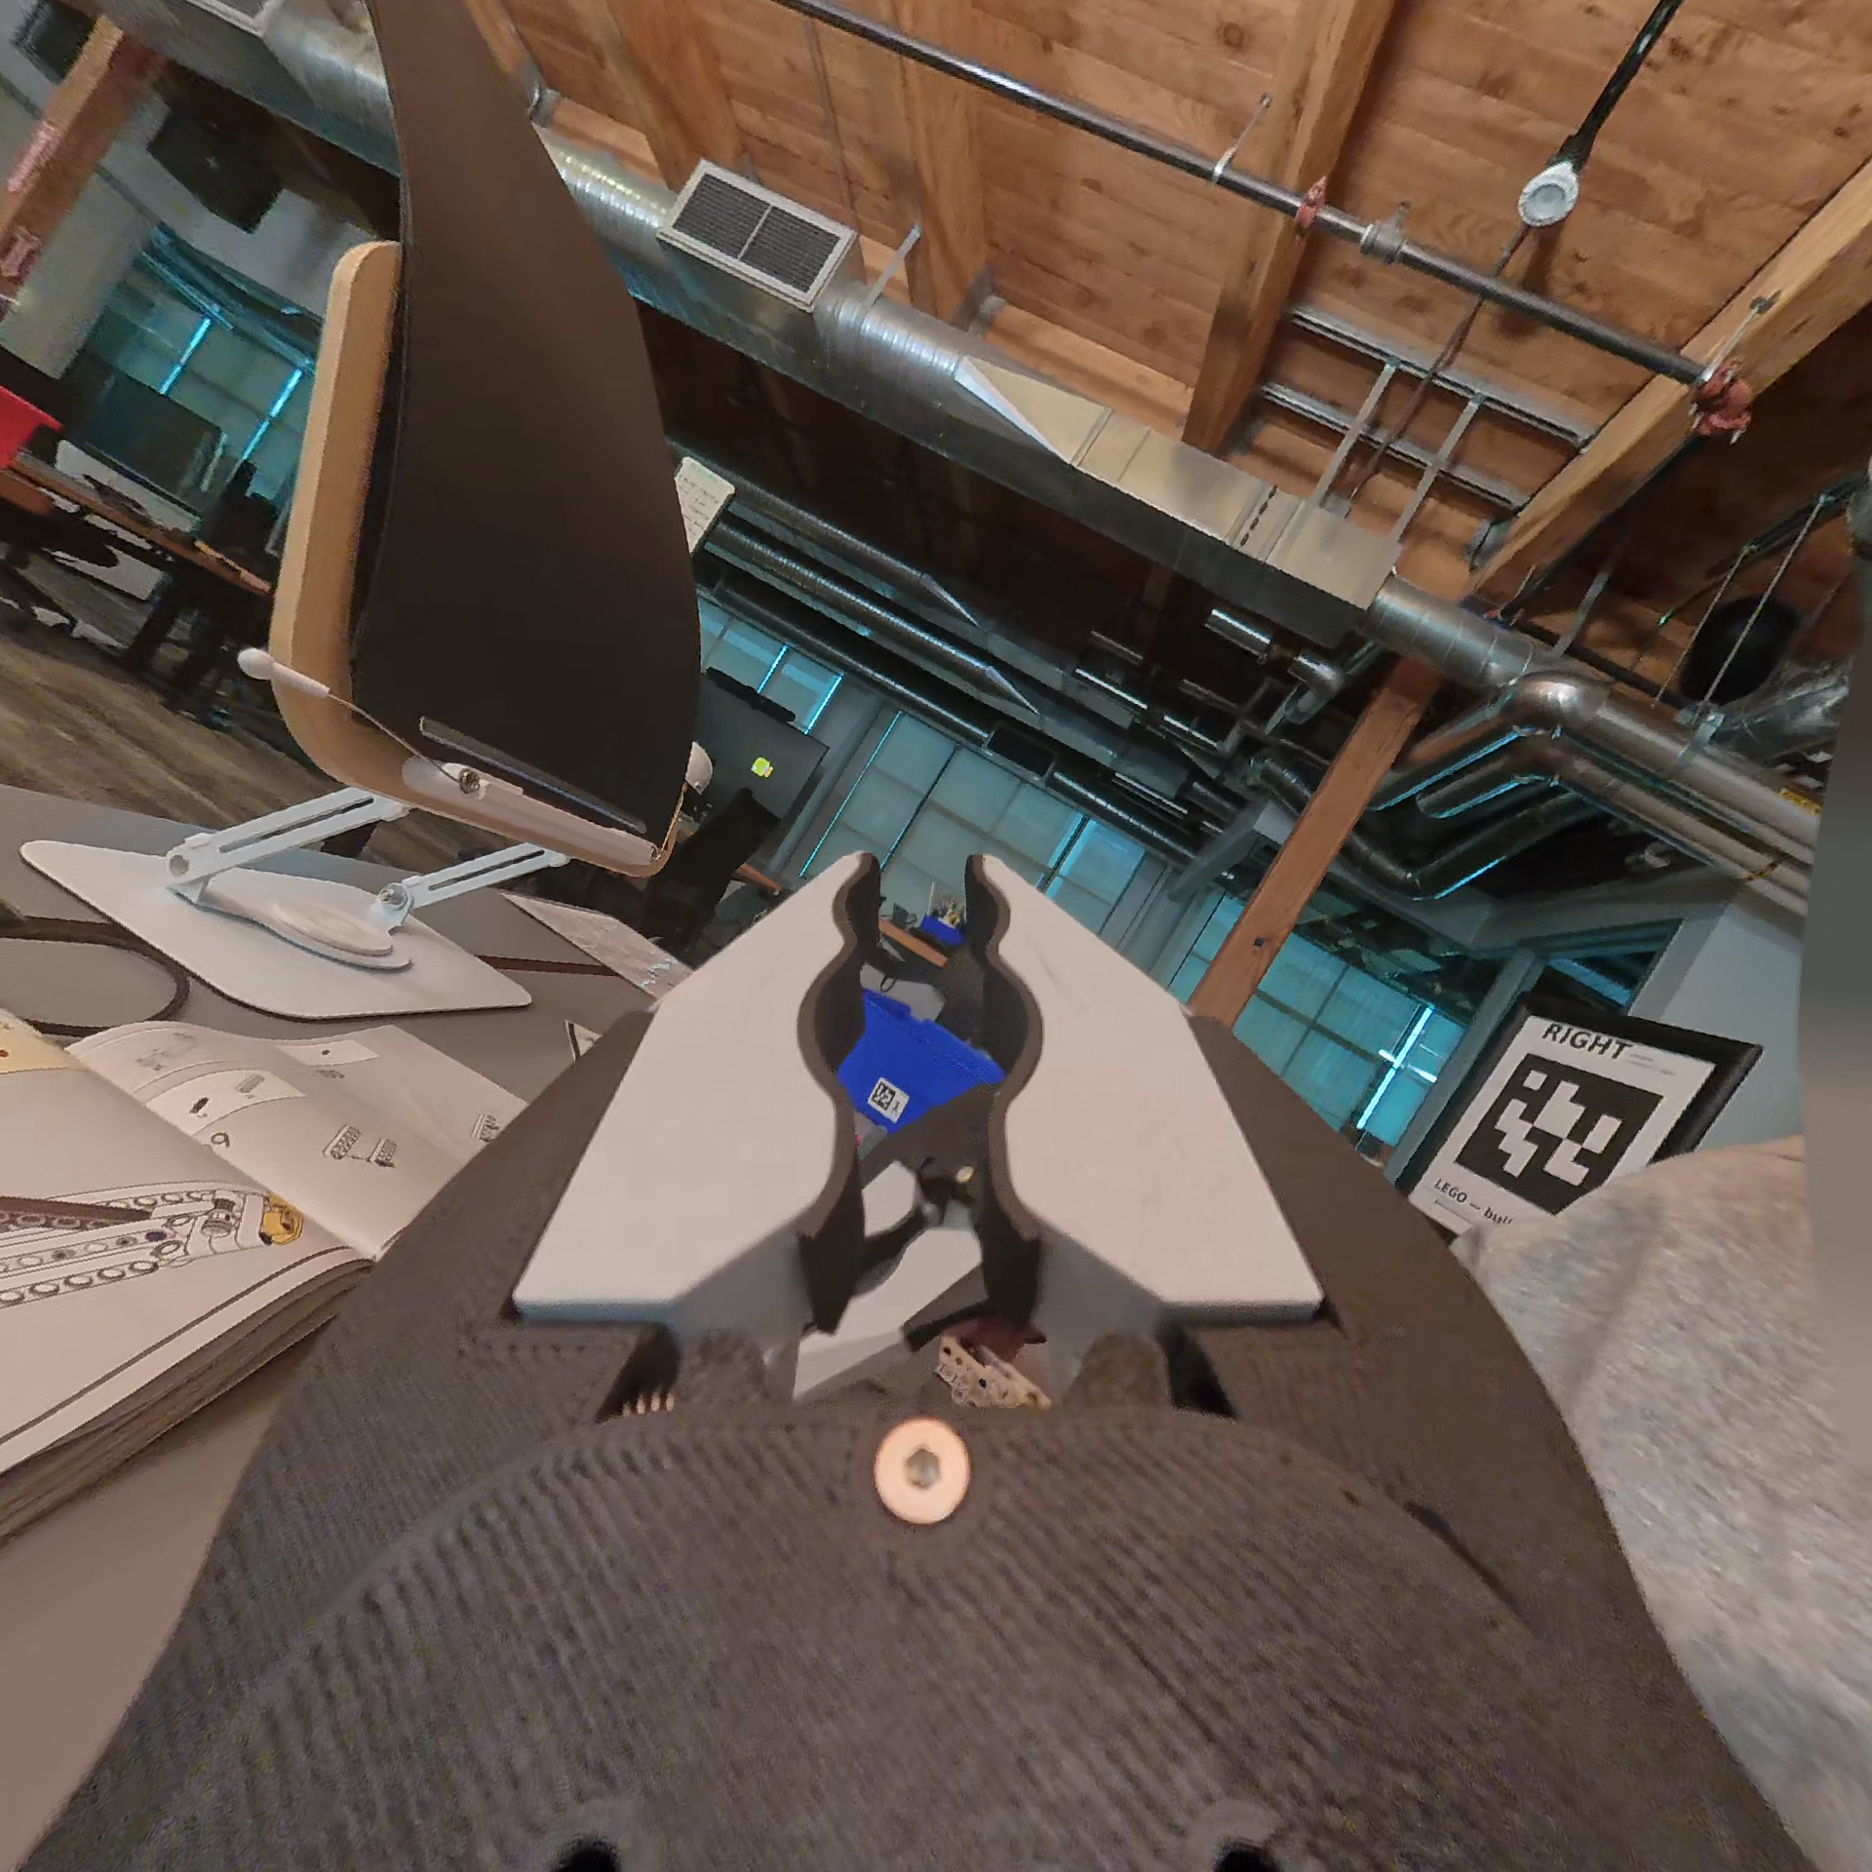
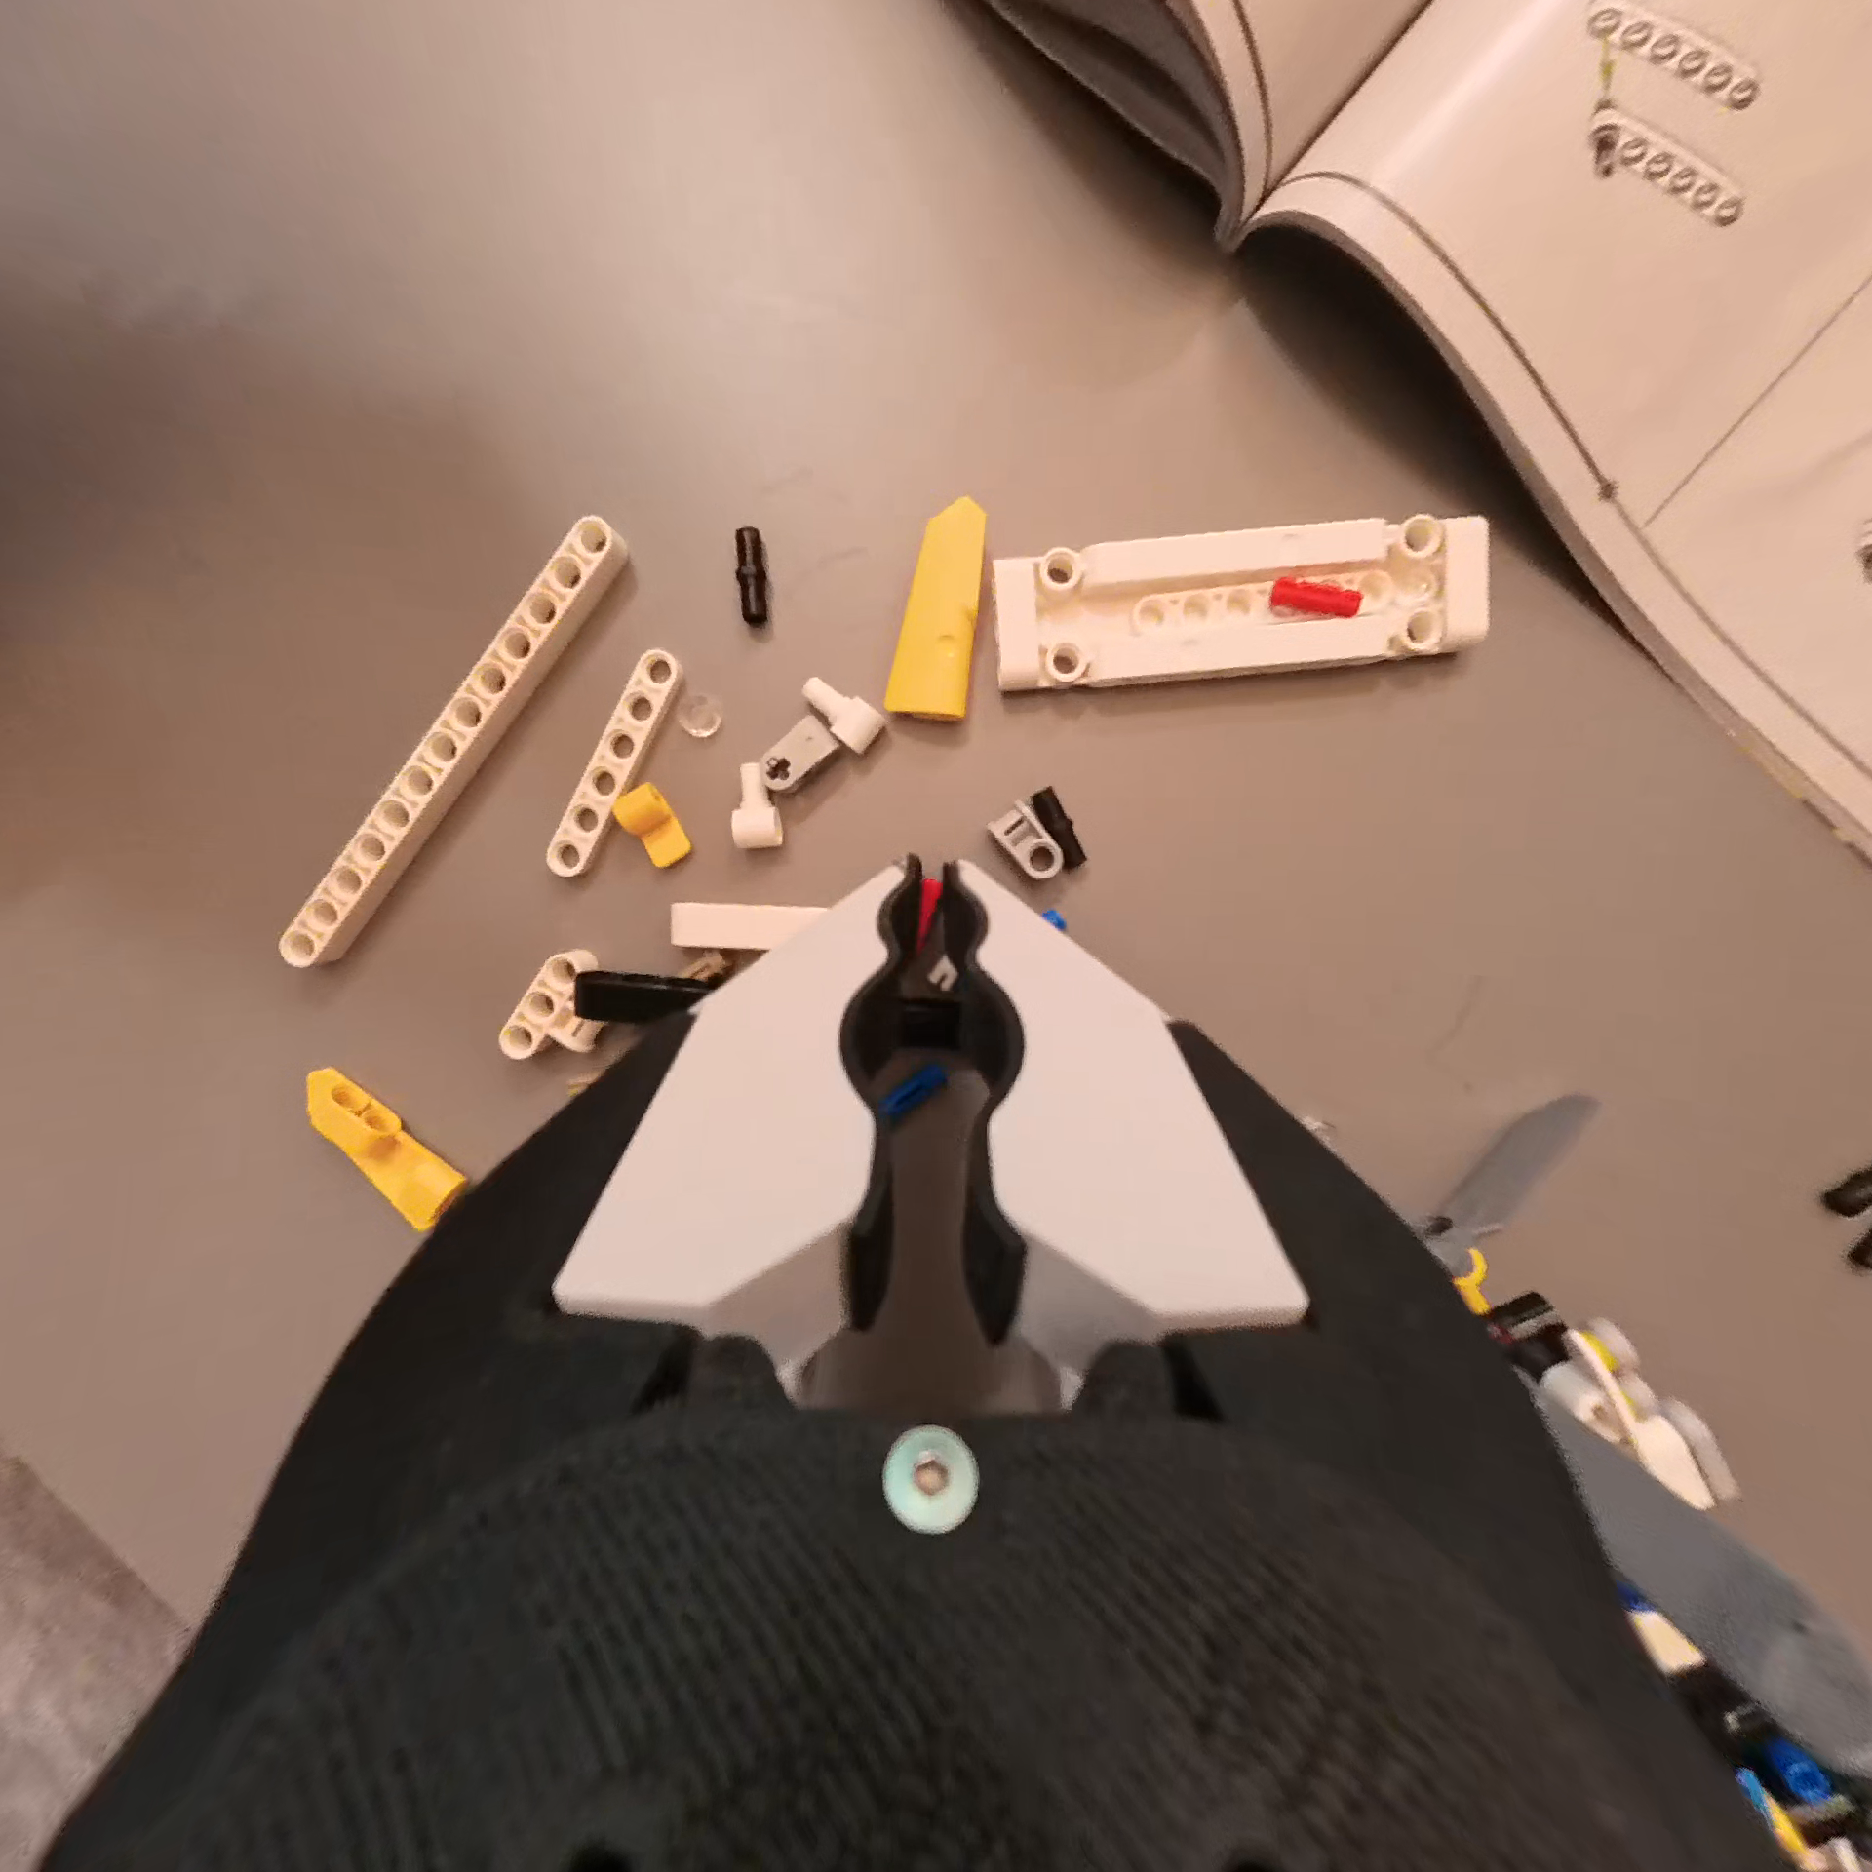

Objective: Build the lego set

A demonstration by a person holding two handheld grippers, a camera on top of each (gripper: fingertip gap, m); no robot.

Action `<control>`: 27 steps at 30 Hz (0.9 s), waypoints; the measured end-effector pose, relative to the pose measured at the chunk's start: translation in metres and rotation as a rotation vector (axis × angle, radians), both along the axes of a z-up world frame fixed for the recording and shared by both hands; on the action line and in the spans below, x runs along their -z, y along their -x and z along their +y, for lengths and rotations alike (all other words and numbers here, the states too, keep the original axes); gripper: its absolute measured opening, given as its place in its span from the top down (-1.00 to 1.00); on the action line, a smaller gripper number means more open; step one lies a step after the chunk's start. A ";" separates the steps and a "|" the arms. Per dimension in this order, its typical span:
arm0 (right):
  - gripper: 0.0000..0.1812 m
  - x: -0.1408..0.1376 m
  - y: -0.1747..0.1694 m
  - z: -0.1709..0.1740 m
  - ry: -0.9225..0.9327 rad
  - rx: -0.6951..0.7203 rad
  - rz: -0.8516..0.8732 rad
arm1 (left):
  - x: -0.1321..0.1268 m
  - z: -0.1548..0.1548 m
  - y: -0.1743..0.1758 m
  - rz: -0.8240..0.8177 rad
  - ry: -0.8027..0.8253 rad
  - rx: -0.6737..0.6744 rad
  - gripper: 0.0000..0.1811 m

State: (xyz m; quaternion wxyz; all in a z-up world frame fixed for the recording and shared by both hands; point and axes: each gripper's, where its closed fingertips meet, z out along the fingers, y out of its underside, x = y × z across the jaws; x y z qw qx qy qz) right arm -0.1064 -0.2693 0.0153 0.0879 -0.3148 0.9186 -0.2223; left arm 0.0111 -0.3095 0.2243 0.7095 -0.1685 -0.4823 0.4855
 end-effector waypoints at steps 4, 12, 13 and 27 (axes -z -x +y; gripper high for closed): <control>0.98 -0.026 -0.009 -0.006 0.131 -0.008 -0.112 | 0.007 0.012 0.019 -0.112 0.073 0.014 0.79; 1.00 -0.196 -0.018 0.008 0.393 0.020 -1.125 | 0.011 0.066 0.070 -0.361 0.557 -0.075 0.68; 1.00 -0.203 -0.016 0.010 0.385 0.032 -1.181 | 0.006 0.066 0.073 -0.364 0.619 -0.171 0.65; 0.99 -0.210 -0.032 0.013 0.379 0.079 -1.313 | 0.011 0.066 0.094 -0.409 0.669 -0.275 0.88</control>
